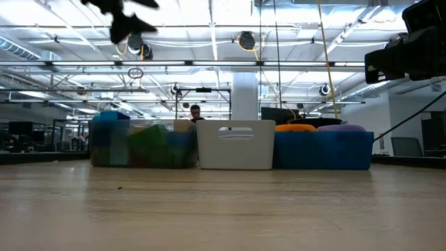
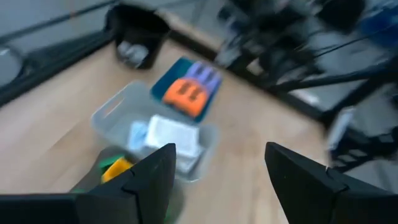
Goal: Pick & Place Toys
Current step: Return to Home Position
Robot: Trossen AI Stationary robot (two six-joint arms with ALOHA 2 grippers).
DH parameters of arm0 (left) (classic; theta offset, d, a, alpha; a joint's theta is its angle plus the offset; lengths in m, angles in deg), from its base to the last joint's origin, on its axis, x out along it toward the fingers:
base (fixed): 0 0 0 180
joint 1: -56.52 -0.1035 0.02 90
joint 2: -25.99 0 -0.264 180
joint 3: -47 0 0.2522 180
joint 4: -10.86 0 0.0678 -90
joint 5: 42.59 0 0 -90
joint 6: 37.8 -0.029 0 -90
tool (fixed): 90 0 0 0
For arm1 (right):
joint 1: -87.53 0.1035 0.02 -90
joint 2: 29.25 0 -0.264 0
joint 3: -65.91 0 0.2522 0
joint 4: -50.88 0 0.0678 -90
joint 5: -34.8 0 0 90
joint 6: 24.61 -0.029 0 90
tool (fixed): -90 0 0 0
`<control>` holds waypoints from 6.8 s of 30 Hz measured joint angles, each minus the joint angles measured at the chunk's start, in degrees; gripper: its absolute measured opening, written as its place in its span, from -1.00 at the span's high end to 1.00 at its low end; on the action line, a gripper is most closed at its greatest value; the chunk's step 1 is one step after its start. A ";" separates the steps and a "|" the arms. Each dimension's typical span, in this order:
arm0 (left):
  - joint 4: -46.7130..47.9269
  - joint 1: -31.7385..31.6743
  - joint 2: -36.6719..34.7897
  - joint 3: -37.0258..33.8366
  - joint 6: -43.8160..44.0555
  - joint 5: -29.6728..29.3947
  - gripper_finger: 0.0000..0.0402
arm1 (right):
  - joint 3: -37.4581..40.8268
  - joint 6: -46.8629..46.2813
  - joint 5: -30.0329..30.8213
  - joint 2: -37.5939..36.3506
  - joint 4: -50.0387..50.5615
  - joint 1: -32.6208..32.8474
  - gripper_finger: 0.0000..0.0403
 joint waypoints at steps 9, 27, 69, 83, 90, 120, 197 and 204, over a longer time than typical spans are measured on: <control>2.42 0.07 -19.64 -0.02 -0.12 7.67 -0.27 | 0.00 -0.02 -0.02 0.00 0.00 0.00 0.98; 7.67 0.07 -38.68 -16.50 -2.80 3.82 -0.27 | 0.00 -0.01 -0.02 0.02 0.00 0.00 0.98; -30.15 9.31 -45.60 -49.20 -11.97 -2.79 -0.27 | 0.00 -0.02 -0.03 0.02 0.00 0.00 0.98; -30.50 9.31 -45.56 -49.27 -12.78 -0.20 -0.27 | 0.00 18.67 1.31 0.00 -0.42 0.01 0.98; -29.87 9.31 -45.51 -49.27 -12.16 -0.02 -0.27 | 0.00 7.82 1.01 0.04 -4.03 0.01 0.98; -30.22 9.31 -45.53 -49.21 -12.10 -0.04 -0.27 | -1.78 -8.04 -16.64 -18.75 11.89 -16.17 0.99; -30.28 9.30 -45.51 -49.22 -12.05 -0.07 -0.27 | -0.24 -0.44 -16.55 -15.21 10.67 -16.10 0.99; -30.28 9.31 -45.51 -49.22 -12.05 -0.07 -0.27 | -0.24 -0.44 -16.55 -15.21 10.67 -16.12 0.99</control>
